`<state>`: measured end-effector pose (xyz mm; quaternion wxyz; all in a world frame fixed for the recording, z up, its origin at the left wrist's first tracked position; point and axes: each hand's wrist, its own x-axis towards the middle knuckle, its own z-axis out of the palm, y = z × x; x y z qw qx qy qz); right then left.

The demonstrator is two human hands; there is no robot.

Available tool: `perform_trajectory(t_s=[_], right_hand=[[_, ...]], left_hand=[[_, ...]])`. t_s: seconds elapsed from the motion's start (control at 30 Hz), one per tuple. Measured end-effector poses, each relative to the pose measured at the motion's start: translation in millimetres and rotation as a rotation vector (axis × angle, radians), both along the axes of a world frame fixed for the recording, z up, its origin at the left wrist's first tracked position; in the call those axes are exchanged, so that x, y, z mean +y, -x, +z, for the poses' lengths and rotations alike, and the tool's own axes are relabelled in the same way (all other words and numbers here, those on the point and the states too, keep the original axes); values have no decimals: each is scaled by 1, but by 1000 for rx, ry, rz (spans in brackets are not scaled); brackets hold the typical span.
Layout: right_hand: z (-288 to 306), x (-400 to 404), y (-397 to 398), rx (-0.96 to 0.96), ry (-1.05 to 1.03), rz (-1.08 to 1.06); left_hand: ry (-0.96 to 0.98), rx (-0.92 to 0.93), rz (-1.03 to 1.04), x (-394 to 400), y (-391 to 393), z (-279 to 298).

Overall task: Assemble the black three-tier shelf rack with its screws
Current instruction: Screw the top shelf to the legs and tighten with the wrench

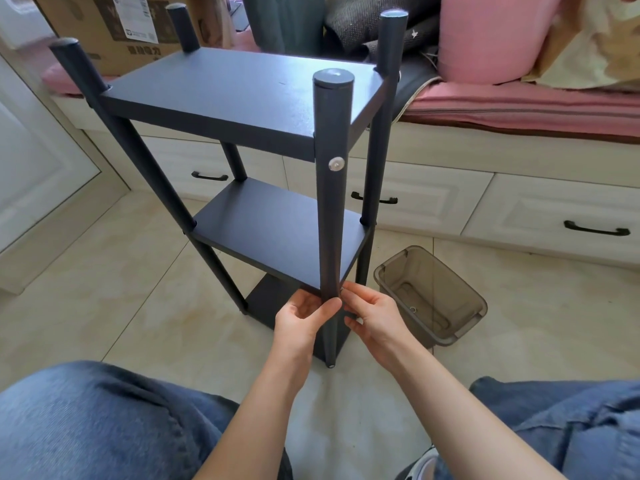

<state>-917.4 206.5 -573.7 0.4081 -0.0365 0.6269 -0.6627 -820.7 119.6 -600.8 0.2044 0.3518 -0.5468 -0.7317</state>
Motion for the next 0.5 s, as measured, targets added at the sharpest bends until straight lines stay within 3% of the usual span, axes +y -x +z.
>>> perform_trajectory(t_s=[0.5], right_hand=[[-4, 5, -1, 10, -28, 22]], left_hand=[[96, -84, 112, 7, -2, 10]])
